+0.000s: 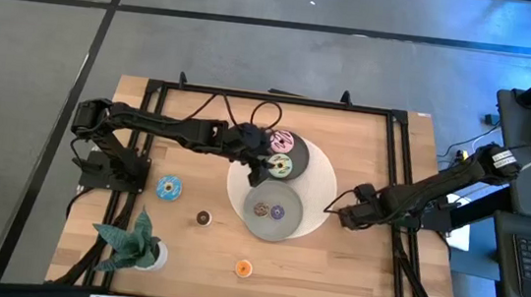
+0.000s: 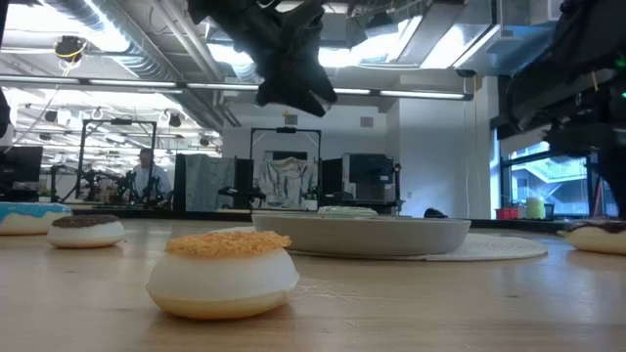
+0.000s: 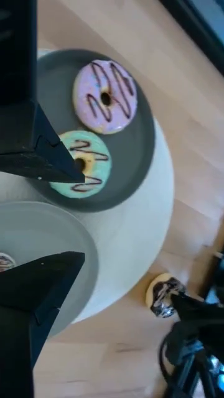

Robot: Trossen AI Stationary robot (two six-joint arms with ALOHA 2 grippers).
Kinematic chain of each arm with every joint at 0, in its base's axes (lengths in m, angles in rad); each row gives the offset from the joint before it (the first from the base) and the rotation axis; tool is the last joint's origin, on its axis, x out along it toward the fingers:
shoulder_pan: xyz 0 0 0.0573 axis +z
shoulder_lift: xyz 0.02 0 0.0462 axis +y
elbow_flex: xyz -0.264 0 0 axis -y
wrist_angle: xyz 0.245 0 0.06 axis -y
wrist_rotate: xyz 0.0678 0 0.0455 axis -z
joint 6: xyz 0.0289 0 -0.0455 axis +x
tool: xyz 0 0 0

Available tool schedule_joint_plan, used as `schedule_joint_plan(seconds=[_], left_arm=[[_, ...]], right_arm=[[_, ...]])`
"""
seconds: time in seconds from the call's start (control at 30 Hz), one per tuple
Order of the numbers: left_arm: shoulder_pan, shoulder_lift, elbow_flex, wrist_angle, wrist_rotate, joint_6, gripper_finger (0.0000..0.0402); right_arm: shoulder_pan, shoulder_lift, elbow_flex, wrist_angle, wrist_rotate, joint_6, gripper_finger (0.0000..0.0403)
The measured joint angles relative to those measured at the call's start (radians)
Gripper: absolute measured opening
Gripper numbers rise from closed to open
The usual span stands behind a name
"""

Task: Pick & Place donuts
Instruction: Put the big black donut on the black plate

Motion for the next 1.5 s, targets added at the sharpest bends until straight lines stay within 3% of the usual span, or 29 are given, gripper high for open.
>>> schedule_joint_plan(seconds=[0.27,0.4,0.57,0.77,1.03,1.27,1.5], left_arm=[[0.017,-0.03,0.0,-0.123,-0.042,-0.024,0.0185],[0.036,-0.078,0.0,-0.187,-0.082,-0.011,0.0188],[0.041,-0.145,0.0,-0.23,-0.137,-0.01,0.0187],[0.025,-0.185,0.0,-0.234,-0.151,-0.024,0.0186],[0.004,-0.183,0.0,-0.266,-0.151,-0.051,0.0188],[0.001,-0.183,0.0,-0.378,-0.189,-0.109,0.0186],[-0.001,-0.183,0.0,-0.409,-0.196,-0.132,0.0188]], right_arm=[[-0.096,-0.005,0.194,-0.009,0.202,-0.212,0.0052],[-0.217,-0.006,0.309,-0.007,0.286,-0.399,0.0052],[-0.412,-0.006,0.377,0.064,0.292,-0.681,0.0052],[-0.646,0.042,0.377,0.22,0.098,-0.941,0.0053],[-0.75,0.262,0.377,0.467,-0.096,-1.103,0.0053],[-0.75,0.424,0.376,0.505,-0.11,-1.103,0.0053],[-0.751,0.477,0.376,0.563,-0.085,-1.102,0.0053]])
